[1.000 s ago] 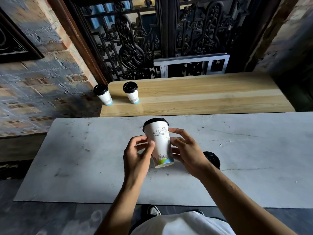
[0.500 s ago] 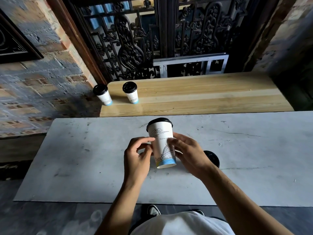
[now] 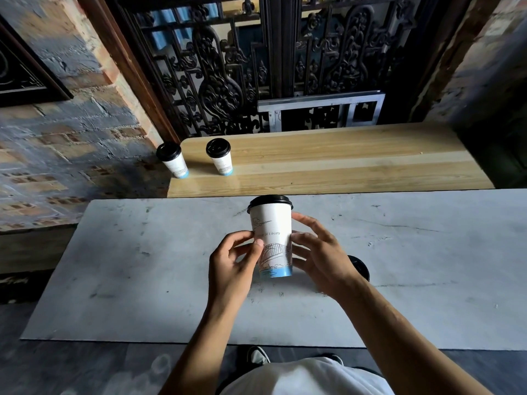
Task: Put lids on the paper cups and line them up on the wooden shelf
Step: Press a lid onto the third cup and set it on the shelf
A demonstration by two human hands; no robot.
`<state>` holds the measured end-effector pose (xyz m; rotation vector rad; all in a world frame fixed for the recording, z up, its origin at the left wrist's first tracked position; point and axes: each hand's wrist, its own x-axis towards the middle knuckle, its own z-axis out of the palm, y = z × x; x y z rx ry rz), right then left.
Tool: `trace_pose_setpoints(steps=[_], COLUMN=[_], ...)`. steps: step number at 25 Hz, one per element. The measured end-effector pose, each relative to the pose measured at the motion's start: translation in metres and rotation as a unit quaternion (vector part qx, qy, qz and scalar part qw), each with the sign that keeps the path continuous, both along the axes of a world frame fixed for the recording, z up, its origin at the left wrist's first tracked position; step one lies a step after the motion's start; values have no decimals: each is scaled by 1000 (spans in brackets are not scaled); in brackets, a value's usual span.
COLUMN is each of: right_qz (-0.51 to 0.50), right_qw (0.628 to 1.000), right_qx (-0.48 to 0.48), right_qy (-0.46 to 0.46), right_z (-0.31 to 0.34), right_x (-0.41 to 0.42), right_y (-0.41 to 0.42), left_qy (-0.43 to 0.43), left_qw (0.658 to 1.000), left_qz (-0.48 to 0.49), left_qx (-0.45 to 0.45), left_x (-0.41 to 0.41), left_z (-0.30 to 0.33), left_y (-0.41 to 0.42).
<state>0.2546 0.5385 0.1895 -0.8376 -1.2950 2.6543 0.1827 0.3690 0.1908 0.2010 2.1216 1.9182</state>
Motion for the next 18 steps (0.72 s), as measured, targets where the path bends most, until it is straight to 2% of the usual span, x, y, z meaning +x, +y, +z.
trace_pose_setpoints(steps=[5, 9, 13, 18], right_qz=[-11, 31, -6, 13], right_qw=[1000, 998, 1000, 999], right_qx=[29, 55, 18, 32], right_qy=[-2, 14, -2, 19], right_z=[-7, -7, -1, 6], right_x=[-4, -5, -4, -2], right_y=[0, -3, -1, 1], left_qy=[54, 78, 32, 6], left_qw=[998, 996, 999, 1000], left_qz=[-6, -18, 9, 2], left_qx=[-28, -37, -12, 8], left_x=[-5, -7, -4, -1], left_z=[-1, 2, 1, 8], left_y=[-4, -3, -1, 1])
